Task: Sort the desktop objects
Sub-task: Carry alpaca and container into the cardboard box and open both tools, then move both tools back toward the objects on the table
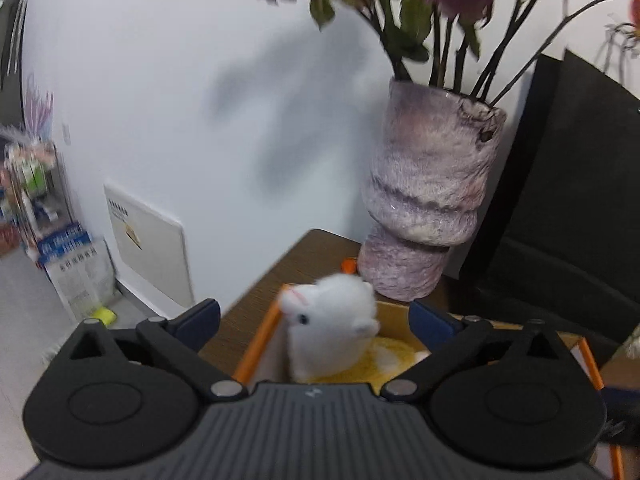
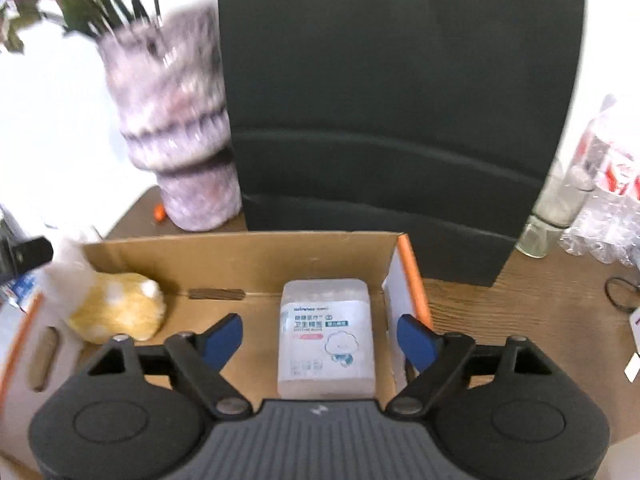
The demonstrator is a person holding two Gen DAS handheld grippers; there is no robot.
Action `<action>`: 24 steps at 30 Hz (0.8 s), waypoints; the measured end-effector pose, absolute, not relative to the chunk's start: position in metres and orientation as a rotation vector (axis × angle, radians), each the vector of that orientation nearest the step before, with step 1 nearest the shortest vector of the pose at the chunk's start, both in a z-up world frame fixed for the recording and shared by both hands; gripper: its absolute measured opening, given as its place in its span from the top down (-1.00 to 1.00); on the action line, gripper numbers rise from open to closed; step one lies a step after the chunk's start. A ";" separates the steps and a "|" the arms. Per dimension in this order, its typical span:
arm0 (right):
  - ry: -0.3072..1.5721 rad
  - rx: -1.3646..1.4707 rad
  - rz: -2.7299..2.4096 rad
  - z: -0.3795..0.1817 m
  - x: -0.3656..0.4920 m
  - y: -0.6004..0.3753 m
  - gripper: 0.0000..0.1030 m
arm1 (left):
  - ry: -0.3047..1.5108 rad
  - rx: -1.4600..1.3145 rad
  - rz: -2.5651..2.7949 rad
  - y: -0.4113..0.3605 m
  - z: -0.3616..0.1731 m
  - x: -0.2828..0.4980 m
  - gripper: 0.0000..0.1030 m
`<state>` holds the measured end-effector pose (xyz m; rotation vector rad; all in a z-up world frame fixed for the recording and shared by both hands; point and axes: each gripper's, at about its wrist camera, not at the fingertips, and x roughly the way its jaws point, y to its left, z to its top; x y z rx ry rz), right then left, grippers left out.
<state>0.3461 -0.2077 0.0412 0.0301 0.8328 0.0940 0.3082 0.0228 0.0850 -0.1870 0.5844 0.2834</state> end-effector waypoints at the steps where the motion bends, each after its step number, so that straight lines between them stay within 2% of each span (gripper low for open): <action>1: 0.831 0.035 0.096 0.047 0.340 -0.210 -0.64 | 0.596 -0.174 0.287 0.025 0.089 0.302 -1.00; 6: 0.839 0.130 0.108 0.071 0.295 -0.233 -0.73 | 0.621 -0.217 0.263 0.053 0.103 0.243 -1.00; 10: 0.838 0.219 0.137 0.068 0.246 -0.244 -0.82 | 0.640 -0.205 0.268 0.067 0.097 0.189 -1.00; 16: 0.840 0.210 0.139 0.040 0.168 -0.239 -0.82 | 0.648 -0.222 0.112 0.060 0.083 0.108 -1.00; 24: 0.762 0.200 0.127 0.002 0.053 -0.227 -0.83 | 0.591 -0.078 0.006 0.016 0.038 0.005 -1.00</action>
